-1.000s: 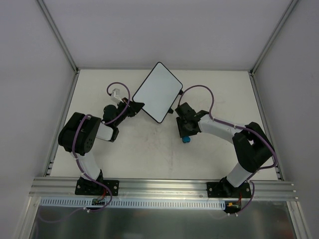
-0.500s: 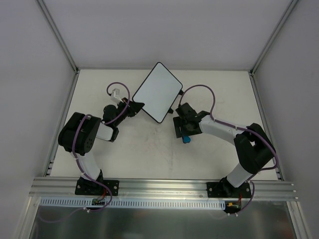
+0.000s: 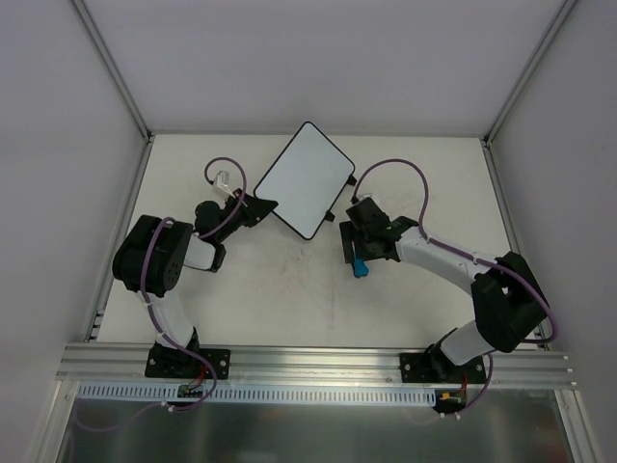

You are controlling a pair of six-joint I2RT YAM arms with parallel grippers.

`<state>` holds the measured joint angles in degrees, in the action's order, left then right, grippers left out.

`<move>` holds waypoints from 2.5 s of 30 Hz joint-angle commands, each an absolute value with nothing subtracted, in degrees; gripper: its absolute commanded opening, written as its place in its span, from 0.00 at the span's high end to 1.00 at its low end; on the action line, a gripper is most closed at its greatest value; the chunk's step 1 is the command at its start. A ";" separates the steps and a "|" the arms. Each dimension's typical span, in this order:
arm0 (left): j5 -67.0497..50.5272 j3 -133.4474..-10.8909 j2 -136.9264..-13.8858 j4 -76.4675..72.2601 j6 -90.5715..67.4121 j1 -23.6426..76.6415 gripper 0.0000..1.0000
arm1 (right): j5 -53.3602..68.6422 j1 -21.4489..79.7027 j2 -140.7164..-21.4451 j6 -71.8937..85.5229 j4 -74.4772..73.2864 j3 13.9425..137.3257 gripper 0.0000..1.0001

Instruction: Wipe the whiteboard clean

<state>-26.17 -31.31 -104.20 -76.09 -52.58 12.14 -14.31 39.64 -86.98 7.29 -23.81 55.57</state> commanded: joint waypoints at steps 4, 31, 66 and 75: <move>-33.66 -32.43 -105.82 -95.72 -54.84 10.90 1.00 | -16.35 39.55 -84.55 7.56 -23.38 55.28 0.22; -45.70 -40.61 -103.62 -76.46 -49.22 10.02 1.00 | -16.70 39.20 -82.71 7.47 -22.94 53.97 0.21; -41.31 -38.06 -106.00 -82.88 -51.15 9.84 0.05 | -15.73 38.76 -81.74 6.94 -21.97 53.17 0.21; -39.38 -35.86 -98.64 -74.90 -45.71 9.58 0.01 | -15.12 37.88 -78.67 6.33 -21.53 52.38 0.17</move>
